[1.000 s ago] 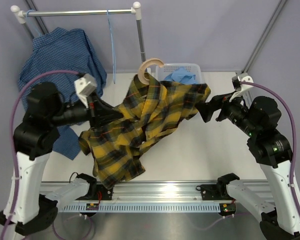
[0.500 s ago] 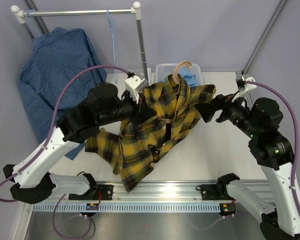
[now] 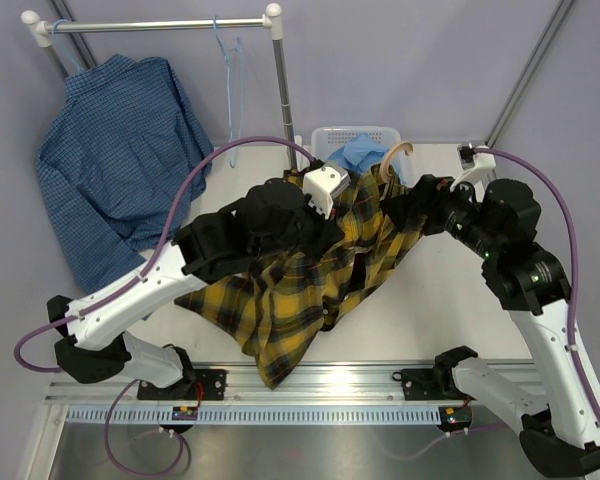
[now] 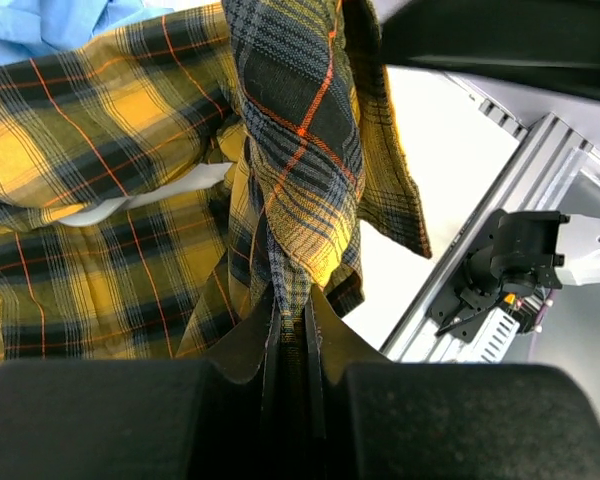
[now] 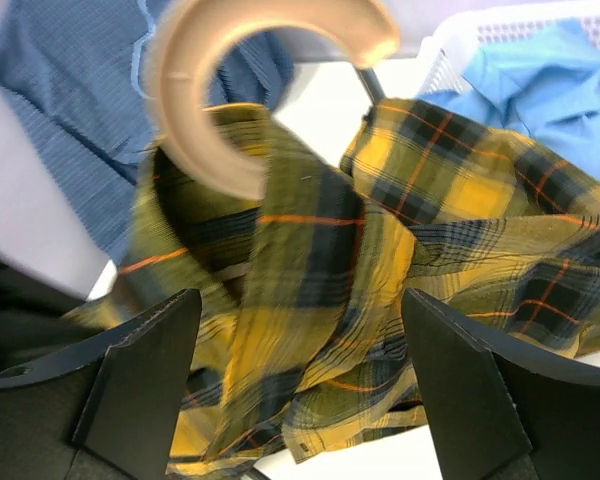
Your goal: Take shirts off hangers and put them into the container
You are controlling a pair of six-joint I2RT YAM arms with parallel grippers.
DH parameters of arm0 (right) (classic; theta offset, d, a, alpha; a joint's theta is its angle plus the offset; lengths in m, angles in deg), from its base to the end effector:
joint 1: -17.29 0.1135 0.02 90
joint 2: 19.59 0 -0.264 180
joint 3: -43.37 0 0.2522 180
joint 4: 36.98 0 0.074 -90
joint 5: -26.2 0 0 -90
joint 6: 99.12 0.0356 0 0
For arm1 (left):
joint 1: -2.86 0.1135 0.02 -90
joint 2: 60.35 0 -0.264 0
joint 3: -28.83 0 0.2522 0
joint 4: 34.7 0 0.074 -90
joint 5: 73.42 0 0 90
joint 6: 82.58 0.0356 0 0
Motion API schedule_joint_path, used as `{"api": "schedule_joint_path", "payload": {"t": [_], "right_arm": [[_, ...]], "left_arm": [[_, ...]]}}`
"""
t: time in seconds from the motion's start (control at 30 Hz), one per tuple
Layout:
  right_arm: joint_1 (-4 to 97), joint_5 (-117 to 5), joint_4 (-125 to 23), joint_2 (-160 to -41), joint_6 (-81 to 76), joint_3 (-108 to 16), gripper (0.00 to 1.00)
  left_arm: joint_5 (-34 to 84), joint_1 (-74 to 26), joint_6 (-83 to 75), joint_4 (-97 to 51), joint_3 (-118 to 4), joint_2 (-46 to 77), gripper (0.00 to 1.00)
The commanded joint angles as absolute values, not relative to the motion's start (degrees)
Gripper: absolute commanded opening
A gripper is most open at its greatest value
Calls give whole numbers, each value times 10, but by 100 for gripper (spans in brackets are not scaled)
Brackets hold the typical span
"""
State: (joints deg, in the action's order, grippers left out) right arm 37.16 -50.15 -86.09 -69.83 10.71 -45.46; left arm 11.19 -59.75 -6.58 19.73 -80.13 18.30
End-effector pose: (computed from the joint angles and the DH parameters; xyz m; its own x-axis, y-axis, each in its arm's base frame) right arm 0.1430 0.0606 0.4539 -0.3476 0.2249 -0.9103 -0.4577 0.8066 0.3741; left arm 0.1344 -0.2521 0.4549 -0.3867 0.2228 -0.8949 0.7740 0.6060 -0.1836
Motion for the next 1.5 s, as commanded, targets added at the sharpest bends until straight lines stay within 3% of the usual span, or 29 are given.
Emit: {"api": "schedule_joint_path", "payload": {"t": [0.0,0.17,0.27,0.3,0.4,0.43,0.53,0.57,0.93,1.03,1.1,1.23,1.47], "right_arm": [[379,-532,-863,-711,133,-455,88],[379,-547,-869,-729,142,-440,82],[379,-561,-870,-732,140,-432,66],[379,-569,-871,-729,136,-430,54],[379,-606,-883,-722,117,-420,37],[379,-632,-888,-720,106,-415,27],[378,-682,-904,-719,84,-403,12],[378,-693,-906,-719,79,-400,0],[370,-840,-913,-748,19,-428,0],[369,-817,-909,-758,-3,-455,0],[369,-774,-909,-760,-8,-470,7],[370,-616,-877,-741,-13,-477,38],[369,-544,-880,-714,-19,-533,50]], "left_arm": [[69,-609,-60,133,-848,178,0],[70,-614,-57,133,-849,177,0],[74,-615,-45,134,-833,166,0],[65,-615,-43,134,-826,153,0],[44,-613,-34,135,-795,126,0],[39,-613,-32,135,-787,107,0],[47,-598,-31,139,-759,78,0],[53,-590,-30,140,-753,59,0],[198,-496,-8,225,-693,-31,0],[212,-483,-5,249,-693,-37,0],[215,-483,-22,247,-696,-33,0],[213,-483,-51,232,-715,11,0],[210,-484,-101,177,-762,70,0]]}}
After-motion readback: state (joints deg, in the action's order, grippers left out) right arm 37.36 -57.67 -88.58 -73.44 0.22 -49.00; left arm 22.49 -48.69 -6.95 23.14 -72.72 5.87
